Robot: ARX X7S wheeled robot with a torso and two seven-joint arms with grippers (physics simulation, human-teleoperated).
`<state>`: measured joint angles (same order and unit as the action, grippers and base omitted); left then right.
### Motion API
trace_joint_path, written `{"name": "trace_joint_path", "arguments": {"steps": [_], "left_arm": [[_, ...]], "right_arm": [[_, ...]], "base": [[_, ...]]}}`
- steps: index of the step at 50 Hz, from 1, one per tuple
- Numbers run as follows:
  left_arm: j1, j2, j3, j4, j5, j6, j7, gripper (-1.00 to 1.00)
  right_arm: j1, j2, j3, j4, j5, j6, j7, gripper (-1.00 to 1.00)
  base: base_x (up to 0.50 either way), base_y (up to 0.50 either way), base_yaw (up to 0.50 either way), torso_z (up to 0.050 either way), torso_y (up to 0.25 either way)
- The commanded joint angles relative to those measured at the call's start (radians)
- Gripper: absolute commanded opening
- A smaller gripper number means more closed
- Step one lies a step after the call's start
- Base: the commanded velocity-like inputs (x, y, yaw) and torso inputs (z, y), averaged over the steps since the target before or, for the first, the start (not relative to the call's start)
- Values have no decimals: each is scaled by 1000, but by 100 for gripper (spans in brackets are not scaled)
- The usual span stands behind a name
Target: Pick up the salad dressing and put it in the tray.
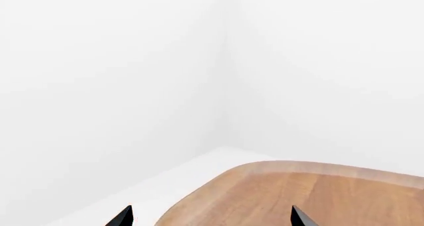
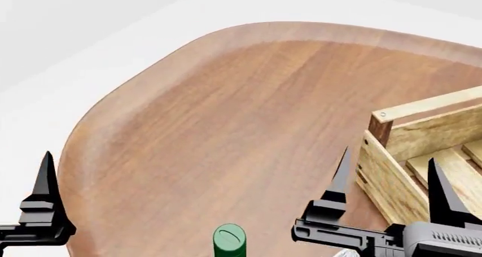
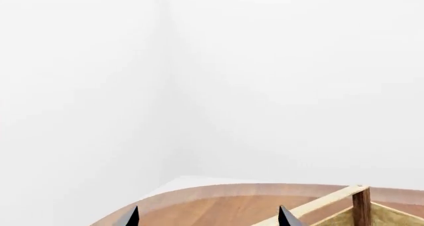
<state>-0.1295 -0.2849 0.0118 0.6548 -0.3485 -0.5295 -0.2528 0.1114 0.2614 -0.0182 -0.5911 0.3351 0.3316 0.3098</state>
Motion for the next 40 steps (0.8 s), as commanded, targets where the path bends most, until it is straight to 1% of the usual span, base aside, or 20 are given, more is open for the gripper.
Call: {"name": "trace_joint_path", "arguments": {"steps": [1, 3, 4, 5, 9, 11, 13, 14, 15, 16, 19, 20, 22, 24, 28, 32, 35, 40], "left_arm": [[-5, -4, 3, 1, -8, -4, -4, 100], [-5, -5, 4, 1, -8, -3, -5, 100], [-7, -7, 3, 4, -10, -6, -5, 100], [-7, -8, 4, 4, -11, -7, -4, 100], [-7, -9, 5, 2, -12, -6, -5, 100], [-5, -11, 5, 2, -12, -4, -5, 100], [-4, -11, 5, 1, -11, 0, -6, 100], [-2, -12, 5, -2, -11, 2, -6, 100], [-2, -12, 6, -2, -11, 2, -6, 100], [0, -12, 6, -4, -10, 4, -6, 100], [0, -13, 7, -4, -9, 5, -8, 100], [0, -14, 8, -2, -9, 4, -9, 100], [-1, -15, 8, -1, -10, 2, -11, 100], [-2, -16, 8, -3, -12, 2, -11, 100], [-1, -17, 11, -6, -10, 6, -11, 100], [0, -18, 12, -9, -11, 7, -12, 100], [1, -19, 15, -13, -10, 11, -12, 100], [0, -20, 17, -16, -10, 12, -14, 100]], "right_arm": [[8, 16, -19, 9, 36, 46, -16, 100], [8, 17, -19, 9, 37, 46, -15, 100], [-3, 68, -76, -4, 25, 71, -74, 100], [-1, 73, -83, -8, 12, 90, -61, 100], [-5, 83, -69, -16, 15, 97, -55, 100], [-5, 97, -47, -26, 63, 133, -69, 100], [-20, 137, -96, -17, -4, 89, -103, 100], [-29, 179, -142, -3, -28, 61, -165, 100], [-30, 179, -143, -2, -28, 59, -166, 100], [-29, 201, -148, 4, -2, 75, -201, 100], [-23, 214, -130, 11, 43, 109, -219, 100], [-17, 228, -110, 5, 103, 165, -233, 100], [-17, 274, -124, -1, 125, 215, -268, 100], [-19, 294, -137, 1, 123, 226, -286, 100], [-41, 356, -202, 26, 20, 196, -307, 100], [-69, 403, -195, 13, 0, 183, -318, 100], [-72, 414, -194, 25, -4, 177, -326, 100], [-94, 457, -255, 36, -93, 146, -336, 100]], "base": [[0, 0, 0, 0, 0], [0, 0, 0, 0, 0], [0, 0, 0, 0, 0], [0, 0, 0, 0, 0], [0, 0, 0, 0, 0], [0, 0, 0, 0, 0], [0, 0, 0, 0, 0], [0, 0, 0, 0, 0], [0, 0, 0, 0, 0], [0, 0, 0, 0, 0], [0, 0, 0, 0, 0], [0, 0, 0, 0, 0], [0, 0, 0, 0, 0], [0, 0, 0, 0, 0], [0, 0, 0, 0, 0], [0, 0, 0, 0, 0], [0, 0, 0, 0, 0], [0, 0, 0, 0, 0]]}}
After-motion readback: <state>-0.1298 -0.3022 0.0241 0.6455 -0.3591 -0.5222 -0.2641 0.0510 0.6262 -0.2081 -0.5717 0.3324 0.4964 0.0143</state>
